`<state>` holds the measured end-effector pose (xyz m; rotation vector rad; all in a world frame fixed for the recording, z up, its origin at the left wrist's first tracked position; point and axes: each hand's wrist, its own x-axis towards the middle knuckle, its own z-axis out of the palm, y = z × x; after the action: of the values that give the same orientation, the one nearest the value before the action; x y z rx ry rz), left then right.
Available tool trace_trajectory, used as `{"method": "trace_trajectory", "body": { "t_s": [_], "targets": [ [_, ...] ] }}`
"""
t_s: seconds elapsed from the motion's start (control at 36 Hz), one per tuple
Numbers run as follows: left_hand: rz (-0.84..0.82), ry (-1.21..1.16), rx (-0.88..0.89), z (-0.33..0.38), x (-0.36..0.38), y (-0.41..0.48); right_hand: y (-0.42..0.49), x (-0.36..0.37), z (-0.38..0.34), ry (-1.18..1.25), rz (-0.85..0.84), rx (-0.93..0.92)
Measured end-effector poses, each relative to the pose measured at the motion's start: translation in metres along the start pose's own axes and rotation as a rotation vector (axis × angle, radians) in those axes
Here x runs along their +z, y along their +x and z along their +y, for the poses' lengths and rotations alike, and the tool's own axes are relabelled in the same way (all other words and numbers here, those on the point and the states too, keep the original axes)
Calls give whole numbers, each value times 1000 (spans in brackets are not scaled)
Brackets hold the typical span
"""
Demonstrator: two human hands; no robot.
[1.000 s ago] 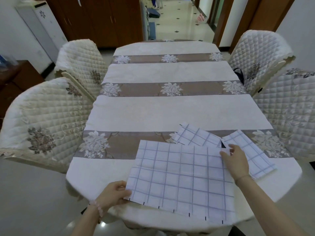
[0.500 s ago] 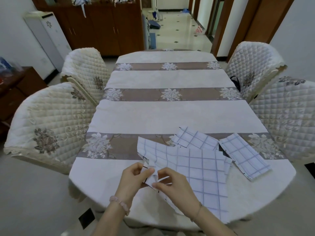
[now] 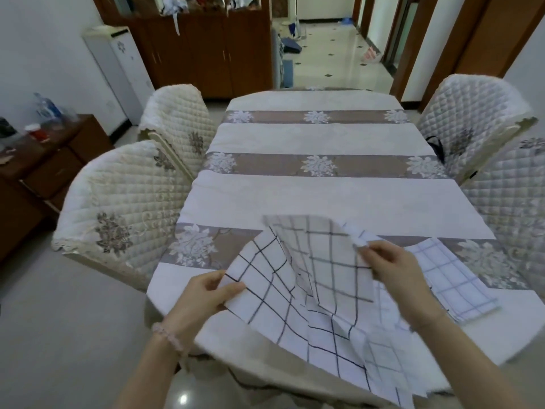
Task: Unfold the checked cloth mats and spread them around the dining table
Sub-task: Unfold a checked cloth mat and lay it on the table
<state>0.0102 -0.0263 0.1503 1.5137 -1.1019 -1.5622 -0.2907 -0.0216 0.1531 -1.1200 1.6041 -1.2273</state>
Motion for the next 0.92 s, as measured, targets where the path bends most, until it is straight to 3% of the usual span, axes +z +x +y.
{"method": "trace_trajectory", "body": {
  "t_s": [0.11,0.25,0.5,0.69,0.92],
  "targets": [
    [-18,-31,-21,9,-47,10,30,-36,-10,43,35,42],
    [36,-184,-84,33,-80,31,69,-63,-19,-97,-38,65],
    [220,-23,-105,53,-100,102,139,-63,-8,-213,-88,214],
    [267,110,-203,27,-94,158,161,-43,26,-169,-61,346],
    [291,78,-255,-9,-82,161,151,-45,50,-151,-77,458]
  ]
}}
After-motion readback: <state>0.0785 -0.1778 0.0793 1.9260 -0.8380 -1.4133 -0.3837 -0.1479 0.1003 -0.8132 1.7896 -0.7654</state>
